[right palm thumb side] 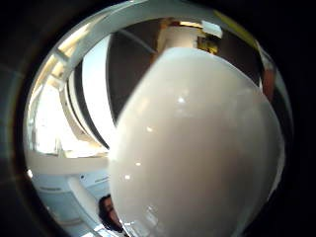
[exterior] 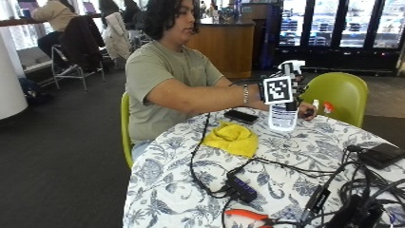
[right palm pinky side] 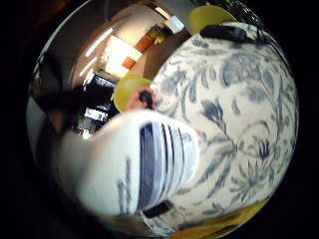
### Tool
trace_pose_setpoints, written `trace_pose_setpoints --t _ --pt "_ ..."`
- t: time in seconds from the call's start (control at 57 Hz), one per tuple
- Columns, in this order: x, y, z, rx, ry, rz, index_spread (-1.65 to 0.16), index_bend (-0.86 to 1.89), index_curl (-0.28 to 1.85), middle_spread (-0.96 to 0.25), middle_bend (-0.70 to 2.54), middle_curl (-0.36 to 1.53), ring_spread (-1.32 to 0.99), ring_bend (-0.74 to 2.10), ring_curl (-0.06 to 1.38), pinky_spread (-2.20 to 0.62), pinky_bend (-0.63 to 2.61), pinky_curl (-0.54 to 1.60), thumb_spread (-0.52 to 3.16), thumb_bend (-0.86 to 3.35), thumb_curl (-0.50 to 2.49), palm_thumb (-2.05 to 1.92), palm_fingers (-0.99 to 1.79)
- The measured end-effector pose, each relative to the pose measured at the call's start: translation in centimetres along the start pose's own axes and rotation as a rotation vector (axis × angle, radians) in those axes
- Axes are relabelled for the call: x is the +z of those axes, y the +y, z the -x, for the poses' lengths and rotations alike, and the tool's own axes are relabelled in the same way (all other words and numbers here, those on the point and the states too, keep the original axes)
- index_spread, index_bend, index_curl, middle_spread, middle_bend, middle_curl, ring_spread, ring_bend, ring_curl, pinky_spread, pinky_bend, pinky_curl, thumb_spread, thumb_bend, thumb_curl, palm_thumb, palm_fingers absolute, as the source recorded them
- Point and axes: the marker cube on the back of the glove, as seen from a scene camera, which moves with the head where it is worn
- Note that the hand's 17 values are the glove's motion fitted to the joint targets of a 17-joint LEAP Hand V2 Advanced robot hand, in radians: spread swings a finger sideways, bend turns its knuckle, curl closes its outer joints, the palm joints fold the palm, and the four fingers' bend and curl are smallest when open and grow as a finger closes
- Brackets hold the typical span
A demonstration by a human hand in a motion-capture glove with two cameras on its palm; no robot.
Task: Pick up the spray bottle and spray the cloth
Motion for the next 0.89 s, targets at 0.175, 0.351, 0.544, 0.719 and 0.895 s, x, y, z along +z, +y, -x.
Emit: trace_pose_setpoints --t 0.175,0.351,0.544,0.719,0.895 --pt "-2.6 2.2 0.2 -0.006 0.213 -0.066 -0.29 0.1 0.58 -0.08 0.49 0.5 -0.1 0.51 0.44 0.1 0.32 0.4 0.93 -0.07 0.69 0.69 0.58" --pt "-6.7 6.4 2.6 -0.075 0.396 -0.025 -0.35 0.07 0.4 -0.02 0.29 0.41 -0.05 0.43 0.38 0.21 0.44 0.39 0.96 -0.05 0.57 0.6 0.31" --pt "-9.2 13.0 7.9 -0.226 0.626 0.155 -0.38 0.12 0.31 -0.03 0.3 0.39 -0.06 0.48 0.36 0.19 0.35 0.35 0.98 -0.04 0.47 0.52 0.42" --pt "-8.6 16.8 10.4 -0.257 0.795 0.286 -0.39 0.15 0.29 -0.03 0.3 0.39 -0.07 0.44 0.35 0.14 0.27 0.33 1.01 -0.03 0.43 0.52 0.42" --pt "-8.4 19.8 12.4 -0.314 0.9 0.31 -0.4 0.17 0.3 -0.03 0.26 0.37 -0.08 0.38 0.33 0.17 0.2 0.32 1.04 -0.02 0.4 0.54 0.43"
